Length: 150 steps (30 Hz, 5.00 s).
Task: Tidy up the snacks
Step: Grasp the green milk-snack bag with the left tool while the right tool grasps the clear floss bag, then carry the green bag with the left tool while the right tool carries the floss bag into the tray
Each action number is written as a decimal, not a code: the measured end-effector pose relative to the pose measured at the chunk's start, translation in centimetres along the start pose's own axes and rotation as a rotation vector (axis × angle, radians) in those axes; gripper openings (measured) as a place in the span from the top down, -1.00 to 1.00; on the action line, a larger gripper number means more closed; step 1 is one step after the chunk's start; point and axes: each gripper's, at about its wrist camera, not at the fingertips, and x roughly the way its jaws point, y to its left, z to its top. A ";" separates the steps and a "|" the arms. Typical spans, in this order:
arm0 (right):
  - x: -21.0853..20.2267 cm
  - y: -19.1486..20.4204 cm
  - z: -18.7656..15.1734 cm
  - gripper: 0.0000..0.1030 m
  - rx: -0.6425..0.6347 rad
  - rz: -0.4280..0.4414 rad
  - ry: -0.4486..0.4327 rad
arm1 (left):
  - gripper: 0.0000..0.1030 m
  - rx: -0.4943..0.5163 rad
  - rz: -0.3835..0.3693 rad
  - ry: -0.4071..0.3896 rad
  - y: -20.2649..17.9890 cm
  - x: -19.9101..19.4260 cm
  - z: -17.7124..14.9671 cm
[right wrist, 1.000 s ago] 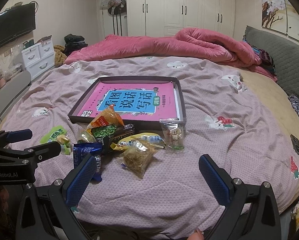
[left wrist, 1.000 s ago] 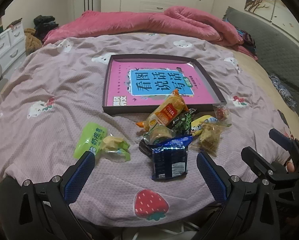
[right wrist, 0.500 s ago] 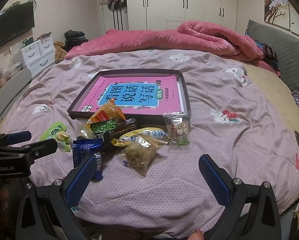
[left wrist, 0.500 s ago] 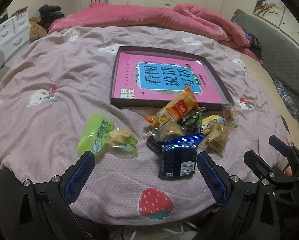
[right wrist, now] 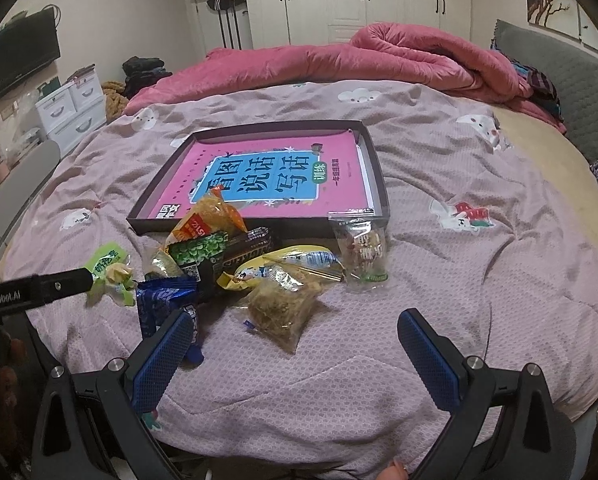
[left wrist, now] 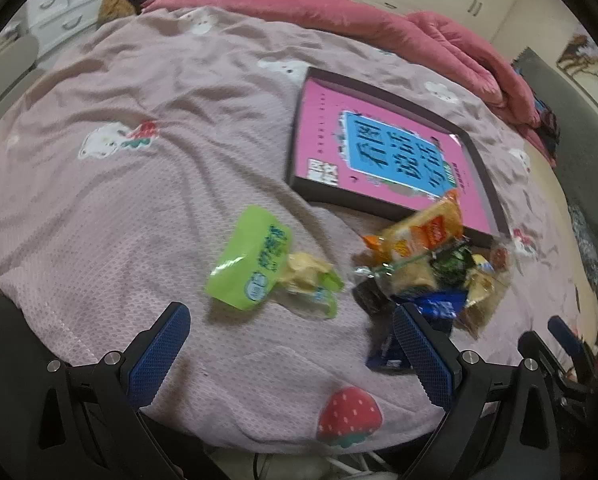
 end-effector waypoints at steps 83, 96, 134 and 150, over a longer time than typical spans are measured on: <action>2.3 -1.8 4.1 0.21 0.063 0.071 -0.134 | 0.31 0.015 -0.129 -0.096 -1.2 2.4 5.6; 2.5 -3.5 6.0 0.21 0.130 0.032 -0.183 | 0.31 0.009 -0.157 -0.160 -2.6 3.0 9.1; 8.5 -4.9 9.1 0.21 0.180 0.010 -0.126 | 0.31 0.143 -0.180 -0.031 -5.4 9.7 9.9; 11.0 -3.5 9.2 0.21 0.143 0.055 -0.080 | 0.30 0.162 -0.187 -0.012 -5.7 10.5 9.6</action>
